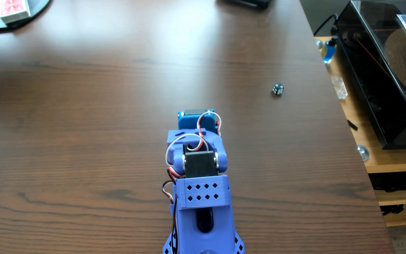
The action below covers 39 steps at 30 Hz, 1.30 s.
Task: Grab the blue dice
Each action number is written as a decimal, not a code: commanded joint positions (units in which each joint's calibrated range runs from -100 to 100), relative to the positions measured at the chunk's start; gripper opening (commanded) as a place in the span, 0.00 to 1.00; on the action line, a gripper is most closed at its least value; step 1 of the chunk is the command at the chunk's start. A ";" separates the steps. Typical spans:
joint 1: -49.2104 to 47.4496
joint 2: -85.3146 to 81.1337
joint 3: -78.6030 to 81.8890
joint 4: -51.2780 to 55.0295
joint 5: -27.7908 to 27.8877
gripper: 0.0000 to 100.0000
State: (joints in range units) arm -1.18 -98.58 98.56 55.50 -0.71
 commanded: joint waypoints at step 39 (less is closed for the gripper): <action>17.71 96.86 -114.12 15.00 7.91 0.02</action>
State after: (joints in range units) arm 12.39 -12.37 0.22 70.27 7.19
